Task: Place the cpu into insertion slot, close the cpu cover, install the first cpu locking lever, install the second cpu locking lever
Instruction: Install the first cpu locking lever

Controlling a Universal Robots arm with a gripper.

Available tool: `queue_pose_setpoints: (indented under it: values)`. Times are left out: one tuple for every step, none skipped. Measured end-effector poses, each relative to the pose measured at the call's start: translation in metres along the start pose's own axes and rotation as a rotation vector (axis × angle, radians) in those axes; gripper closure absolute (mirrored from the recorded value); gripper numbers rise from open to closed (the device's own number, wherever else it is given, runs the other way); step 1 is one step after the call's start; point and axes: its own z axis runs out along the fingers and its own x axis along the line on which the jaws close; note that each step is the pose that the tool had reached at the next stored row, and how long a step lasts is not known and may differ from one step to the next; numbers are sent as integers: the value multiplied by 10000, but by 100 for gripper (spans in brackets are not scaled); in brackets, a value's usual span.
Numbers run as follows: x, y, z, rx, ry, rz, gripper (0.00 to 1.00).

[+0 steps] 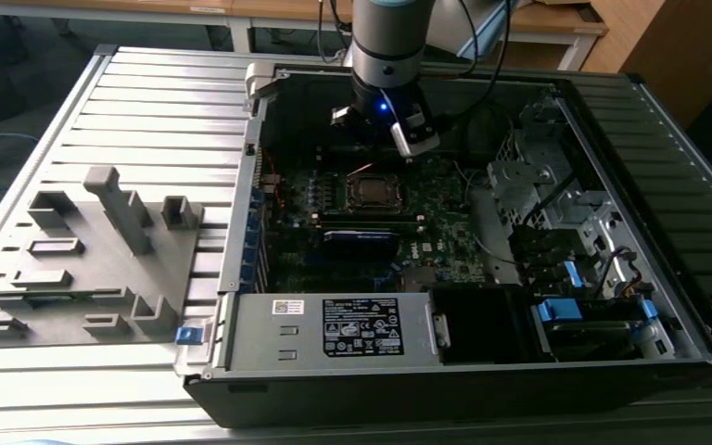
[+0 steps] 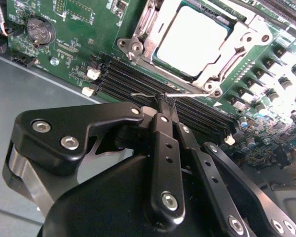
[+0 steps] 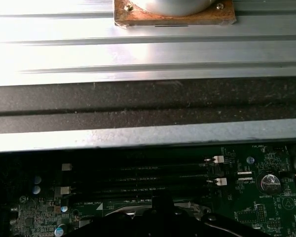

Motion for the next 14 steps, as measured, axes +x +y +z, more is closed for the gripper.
queue_pose_setpoints:
  values:
    - [2, -1, 1, 0, -1, 3, 89]
    - [4, -1, 2, 1, -1, 6, 89]
    - [6, -1, 3, 1, -2, 7, 89]
    - [7, -1, 3, 2, -2, 9, 89]
    - [7, -1, 4, 2, -2, 11, 89]
    - [7, -2, 4, 1, -3, 15, 89]
    - [8, -2, 6, 1, -6, 24, 89]
    - [8, -1, 8, 3, -10, 39, 89]
    - [8, -1, 11, 8, -14, 54, 89]
    - [9, 1, 12, 9, -17, 68, 89]
    - [9, 4, 14, 11, -18, 74, 89]
    - [9, 7, 16, 11, -20, 79, 89]
    - [9, 10, 20, 10, -21, 82, 89]
    - [8, 11, 24, 12, -24, 90, 89]
